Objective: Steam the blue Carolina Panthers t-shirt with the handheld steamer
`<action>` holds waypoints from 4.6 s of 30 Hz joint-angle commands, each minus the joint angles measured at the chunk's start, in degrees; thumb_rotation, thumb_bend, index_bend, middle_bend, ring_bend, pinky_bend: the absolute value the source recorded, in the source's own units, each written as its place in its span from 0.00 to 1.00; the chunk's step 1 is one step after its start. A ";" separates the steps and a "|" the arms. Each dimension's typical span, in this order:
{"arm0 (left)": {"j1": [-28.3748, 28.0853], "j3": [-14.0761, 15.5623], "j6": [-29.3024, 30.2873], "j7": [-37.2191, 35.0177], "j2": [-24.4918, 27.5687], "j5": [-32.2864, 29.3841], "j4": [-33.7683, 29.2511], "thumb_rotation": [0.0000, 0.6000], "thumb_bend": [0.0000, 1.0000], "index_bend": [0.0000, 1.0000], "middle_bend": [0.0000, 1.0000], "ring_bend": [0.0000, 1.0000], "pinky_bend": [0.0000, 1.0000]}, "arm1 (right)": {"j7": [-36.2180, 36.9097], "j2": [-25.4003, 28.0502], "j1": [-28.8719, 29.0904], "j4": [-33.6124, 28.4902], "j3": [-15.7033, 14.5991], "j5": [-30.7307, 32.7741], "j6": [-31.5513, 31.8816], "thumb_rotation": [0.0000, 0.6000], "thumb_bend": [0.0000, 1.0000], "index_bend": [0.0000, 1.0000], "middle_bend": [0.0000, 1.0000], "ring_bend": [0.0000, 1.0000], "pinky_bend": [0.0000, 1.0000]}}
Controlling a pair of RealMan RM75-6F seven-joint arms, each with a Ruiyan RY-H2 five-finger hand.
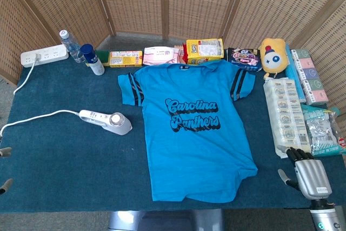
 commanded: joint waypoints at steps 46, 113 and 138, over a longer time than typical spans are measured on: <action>-4.83 -1.49 -2.82 4.10 4.02 2.02 -5.55 1.00 0.23 0.21 0.31 0.23 0.31 | 2.89 -13.60 6.22 18.00 -3.32 -7.21 -7.88 1.00 0.23 0.26 0.32 0.29 0.33; -10.01 -1.50 -11.12 6.25 1.77 1.15 -4.19 1.00 0.23 0.21 0.31 0.23 0.31 | 0.21 -12.97 10.82 14.68 -4.59 -7.00 -9.04 1.00 0.51 0.67 0.65 0.66 0.75; -28.90 -11.10 -29.47 21.45 -12.37 -13.81 3.78 1.00 0.23 0.12 0.25 0.19 0.31 | 1.24 -12.39 10.73 13.82 -3.81 -5.50 -9.05 1.00 0.51 0.68 0.65 0.68 0.76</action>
